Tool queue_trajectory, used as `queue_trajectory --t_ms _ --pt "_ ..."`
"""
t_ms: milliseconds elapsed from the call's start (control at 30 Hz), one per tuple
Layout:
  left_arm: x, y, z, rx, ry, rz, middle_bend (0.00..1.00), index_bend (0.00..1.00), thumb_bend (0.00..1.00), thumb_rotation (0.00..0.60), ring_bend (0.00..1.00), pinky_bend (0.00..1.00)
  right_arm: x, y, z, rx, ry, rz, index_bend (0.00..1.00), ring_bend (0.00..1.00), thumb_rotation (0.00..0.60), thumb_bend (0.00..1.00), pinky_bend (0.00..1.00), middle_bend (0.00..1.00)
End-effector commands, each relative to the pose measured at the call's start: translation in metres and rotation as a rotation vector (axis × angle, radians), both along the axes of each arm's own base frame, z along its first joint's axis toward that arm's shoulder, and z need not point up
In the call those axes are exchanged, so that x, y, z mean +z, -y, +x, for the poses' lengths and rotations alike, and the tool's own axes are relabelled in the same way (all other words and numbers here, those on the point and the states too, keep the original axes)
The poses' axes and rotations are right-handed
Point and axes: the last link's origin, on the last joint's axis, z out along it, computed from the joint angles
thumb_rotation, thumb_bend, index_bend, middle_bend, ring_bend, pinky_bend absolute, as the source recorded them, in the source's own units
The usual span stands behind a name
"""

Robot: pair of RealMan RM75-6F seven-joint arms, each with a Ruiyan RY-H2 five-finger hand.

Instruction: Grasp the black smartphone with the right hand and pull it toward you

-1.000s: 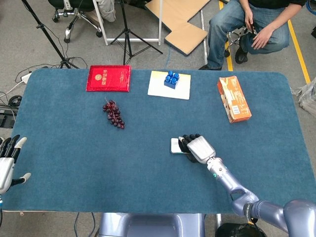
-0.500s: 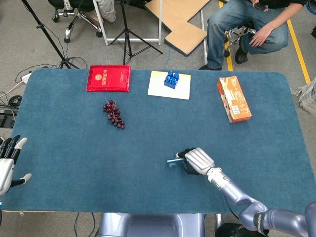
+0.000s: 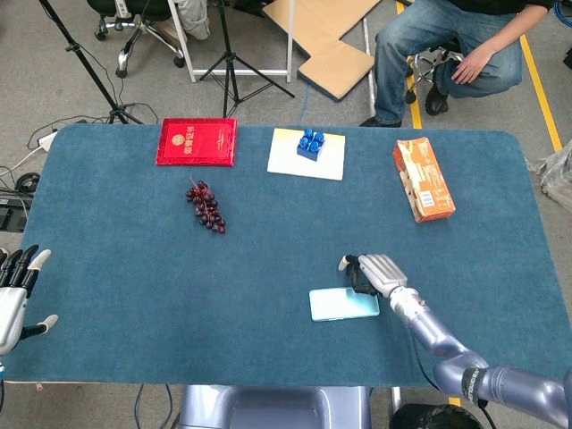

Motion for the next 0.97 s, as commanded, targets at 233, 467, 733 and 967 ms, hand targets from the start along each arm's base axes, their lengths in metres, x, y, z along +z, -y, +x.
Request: queue_trajectory --t_ms 233,467,733,967 --pt "0.001 0.0 0.0 0.0 0.006 0.003 0.0 0.0 0.0 0.6 0.0 0.0 0.021 0.003 0.013 0.181 -0.004 -0.175 0.33 0.19 0.6 0.73 0.19 0.28" --pt "0.005 0.003 0.003 -0.023 0.021 0.009 0.0 0.0 0.0 0.6 0.0 0.0 0.066 -0.028 0.012 0.348 -0.001 -0.315 0.2 0.02 0.6 0.24 0.0 0.13" --pt "0.002 0.007 0.006 -0.064 0.026 -0.006 0.0 0.0 0.0 0.6 0.0 0.0 0.118 -0.084 -0.015 0.349 -0.057 -0.513 0.02 0.0 0.6 0.0 0.0 0.0" --pt "0.003 0.01 0.008 -0.095 0.048 0.006 0.0 0.0 0.0 0.6 0.0 0.0 0.139 -0.125 -0.036 0.286 -0.142 -0.587 0.0 0.0 0.6 0.0 0.0 0.0"
